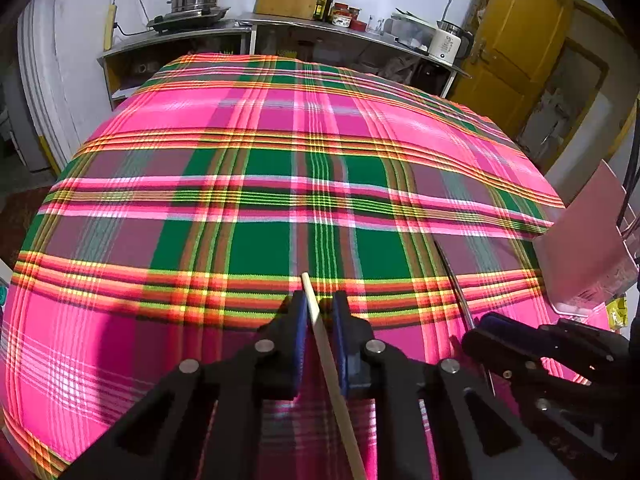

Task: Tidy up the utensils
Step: 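Close the left tool on a wooden chopstick while the right tool grasps a metal one, then lift both held chopsticks and carry them over the pink basket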

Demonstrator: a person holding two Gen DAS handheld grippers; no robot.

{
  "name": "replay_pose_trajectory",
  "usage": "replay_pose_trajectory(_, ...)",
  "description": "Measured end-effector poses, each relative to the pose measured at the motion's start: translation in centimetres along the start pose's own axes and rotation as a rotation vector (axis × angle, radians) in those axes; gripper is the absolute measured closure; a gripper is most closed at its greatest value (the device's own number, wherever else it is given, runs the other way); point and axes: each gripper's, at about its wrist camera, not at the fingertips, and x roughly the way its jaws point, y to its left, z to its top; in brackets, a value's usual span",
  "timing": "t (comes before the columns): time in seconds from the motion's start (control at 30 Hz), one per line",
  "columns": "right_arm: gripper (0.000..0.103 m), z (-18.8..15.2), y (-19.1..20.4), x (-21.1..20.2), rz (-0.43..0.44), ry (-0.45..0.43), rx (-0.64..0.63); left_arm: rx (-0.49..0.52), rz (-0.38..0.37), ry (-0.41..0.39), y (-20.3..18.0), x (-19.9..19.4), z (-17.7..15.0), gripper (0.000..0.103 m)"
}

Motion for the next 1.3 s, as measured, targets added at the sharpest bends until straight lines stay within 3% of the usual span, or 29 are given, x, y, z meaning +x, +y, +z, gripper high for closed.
replay_pose_trajectory(0.33, 0.082, 0.7, 0.7, 0.7, -0.052, 0.002, -0.043, 0.05, 0.035, 0.01, -0.3, 0.4, 0.6, 0.095)
replay_pose_trajectory(0.4, 0.093, 0.7, 0.8, 0.7, -0.075, 0.001, -0.052, 0.047, 0.037, 0.012, -0.3, 0.4, 0.7, 0.096)
replay_pose_trajectory(0.6, 0.097, 1.1, 0.2, 0.5, -0.042, 0.007, -0.02, 0.016, 0.03, 0.004, 0.1, -0.3, 1.0, 0.098)
replay_pose_trajectory(1.3, 0.097, 1.7, 1.5, -8.1, 0.02, -0.171, -0.013, 0.054, -0.057, -0.179, -2.0, -11.1, 3.4, 0.098)
